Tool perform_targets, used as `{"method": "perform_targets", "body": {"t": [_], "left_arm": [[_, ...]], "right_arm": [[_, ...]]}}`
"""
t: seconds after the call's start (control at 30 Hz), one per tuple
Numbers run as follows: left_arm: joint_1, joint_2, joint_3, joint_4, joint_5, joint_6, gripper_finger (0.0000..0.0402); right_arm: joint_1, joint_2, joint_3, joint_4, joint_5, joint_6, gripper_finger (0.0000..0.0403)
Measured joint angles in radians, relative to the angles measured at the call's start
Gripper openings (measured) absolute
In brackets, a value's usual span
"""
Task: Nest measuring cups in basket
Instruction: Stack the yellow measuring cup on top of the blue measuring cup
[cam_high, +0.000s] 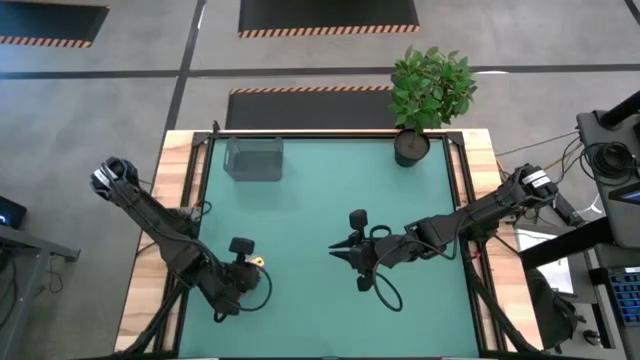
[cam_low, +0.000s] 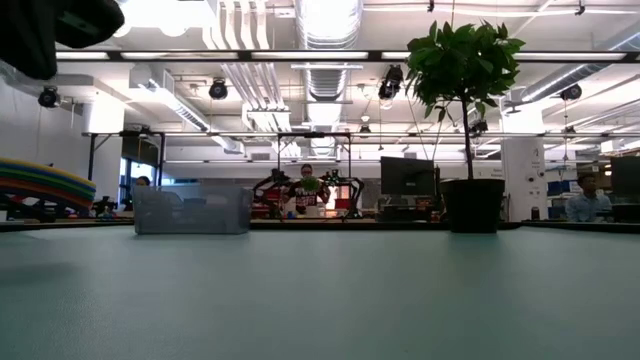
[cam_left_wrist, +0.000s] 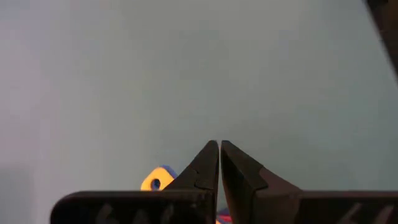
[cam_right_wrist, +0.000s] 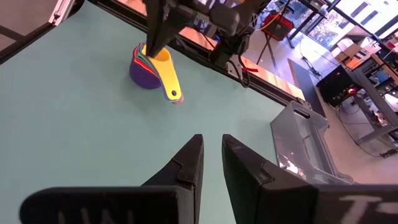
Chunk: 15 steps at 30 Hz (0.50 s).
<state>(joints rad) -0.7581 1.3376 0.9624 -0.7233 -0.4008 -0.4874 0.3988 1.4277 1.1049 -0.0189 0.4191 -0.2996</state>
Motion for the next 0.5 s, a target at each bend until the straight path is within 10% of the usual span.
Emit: {"method": "perform_targets", "body": {"t": [0.5], "left_arm": [[0.088, 0.227, 0.026, -0.041, 0.097, 0.061, 0.0]], "right_arm": [[0.0, 0.0, 0.0, -0.005, 0.0, 0.0, 0.0047]]}}
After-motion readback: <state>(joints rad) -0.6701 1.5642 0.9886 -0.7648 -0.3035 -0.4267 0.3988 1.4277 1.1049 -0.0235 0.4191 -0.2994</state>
